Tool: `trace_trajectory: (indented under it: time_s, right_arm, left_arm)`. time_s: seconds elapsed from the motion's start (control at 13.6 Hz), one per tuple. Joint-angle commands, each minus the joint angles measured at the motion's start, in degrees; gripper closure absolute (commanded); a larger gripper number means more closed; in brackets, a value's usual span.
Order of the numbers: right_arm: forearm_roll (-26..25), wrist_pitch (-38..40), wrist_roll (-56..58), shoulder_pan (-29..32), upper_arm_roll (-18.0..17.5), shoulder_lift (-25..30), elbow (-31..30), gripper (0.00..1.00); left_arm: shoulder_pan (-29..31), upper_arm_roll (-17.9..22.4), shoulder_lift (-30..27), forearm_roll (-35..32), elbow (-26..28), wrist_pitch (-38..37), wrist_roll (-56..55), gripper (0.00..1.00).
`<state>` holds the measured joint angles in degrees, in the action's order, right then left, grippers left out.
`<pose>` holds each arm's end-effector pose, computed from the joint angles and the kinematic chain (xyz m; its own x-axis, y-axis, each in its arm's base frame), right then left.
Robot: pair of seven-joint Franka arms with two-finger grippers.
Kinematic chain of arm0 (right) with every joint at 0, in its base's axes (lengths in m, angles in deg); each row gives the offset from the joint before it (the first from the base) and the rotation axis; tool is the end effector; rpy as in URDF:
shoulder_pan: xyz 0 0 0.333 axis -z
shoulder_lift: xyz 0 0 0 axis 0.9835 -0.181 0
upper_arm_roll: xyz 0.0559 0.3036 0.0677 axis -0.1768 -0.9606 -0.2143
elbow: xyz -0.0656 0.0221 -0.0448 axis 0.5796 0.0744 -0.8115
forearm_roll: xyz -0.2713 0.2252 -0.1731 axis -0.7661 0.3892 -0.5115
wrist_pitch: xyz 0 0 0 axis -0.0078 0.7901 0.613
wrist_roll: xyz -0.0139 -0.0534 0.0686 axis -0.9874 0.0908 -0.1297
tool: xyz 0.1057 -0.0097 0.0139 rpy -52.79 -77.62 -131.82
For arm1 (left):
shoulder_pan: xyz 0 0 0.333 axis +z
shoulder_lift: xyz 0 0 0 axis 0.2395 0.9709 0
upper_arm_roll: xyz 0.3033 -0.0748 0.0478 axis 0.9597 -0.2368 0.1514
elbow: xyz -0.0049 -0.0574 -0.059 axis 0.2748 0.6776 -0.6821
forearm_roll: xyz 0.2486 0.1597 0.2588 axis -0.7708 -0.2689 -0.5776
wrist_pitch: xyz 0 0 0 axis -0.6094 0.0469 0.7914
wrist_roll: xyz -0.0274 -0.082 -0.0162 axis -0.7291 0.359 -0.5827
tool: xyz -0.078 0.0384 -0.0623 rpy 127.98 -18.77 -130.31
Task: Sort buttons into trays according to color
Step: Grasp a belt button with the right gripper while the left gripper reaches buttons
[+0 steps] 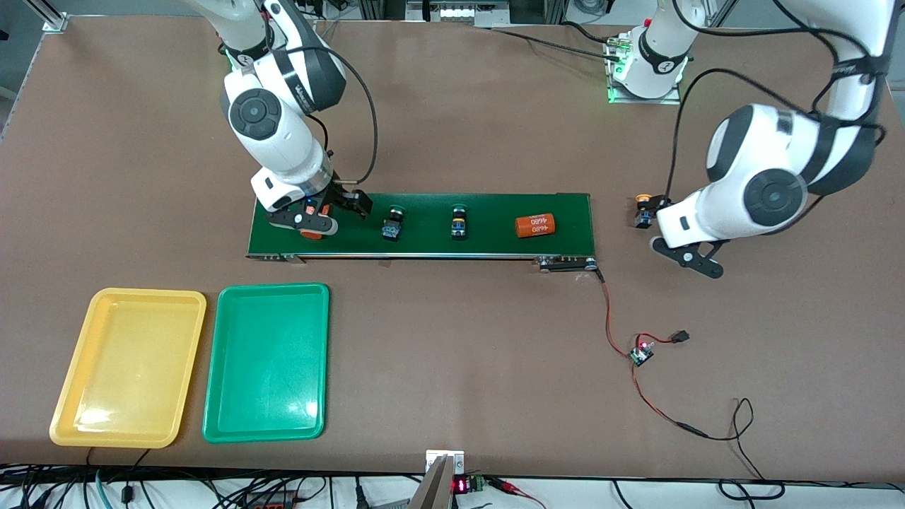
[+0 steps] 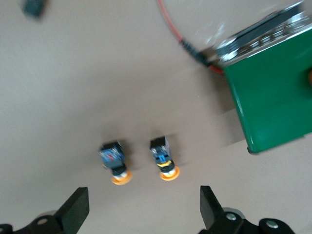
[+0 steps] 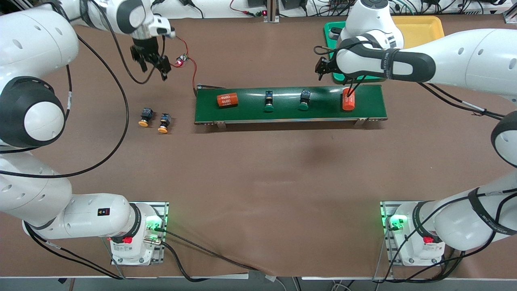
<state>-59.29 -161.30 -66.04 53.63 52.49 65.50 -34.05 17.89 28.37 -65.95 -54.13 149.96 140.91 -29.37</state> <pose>0.5117 0.2921 0.3443 0.9814 -0.1905 -0.0239 -0.1918 -0.9786 -0.0744 0.5612 -0.0963 0.3364 0.8730 -0.3434 -0.3463 -0.3601 -0.9328 0.0171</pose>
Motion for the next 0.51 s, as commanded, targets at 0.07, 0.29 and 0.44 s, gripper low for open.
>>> trace_trajectory:
  time_s: [0.07, 0.29, 0.44]
  right_arm:
    - [0.35, -0.47, -0.9, -2.0, 0.35, -4.83, 4.23, 0.0]
    - [0.52, -0.29, -0.99, -3.23, 0.26, -7.38, 4.32, 0.0]
    - [0.52, -0.2, -3.0, -3.76, 0.26, -8.7, 4.32, 0.0]
  left_arm:
    - [-0.6, 0.59, -0.57, 0.22, 12.14, 11.57, -11.54, 0.0]
    - [-0.6, 2.59, -0.31, 0.22, 21.28, 24.91, -11.82, 0.0]
    - [-0.77, 3.05, 0.83, 0.22, 23.06, 28.21, -11.91, 0.0]
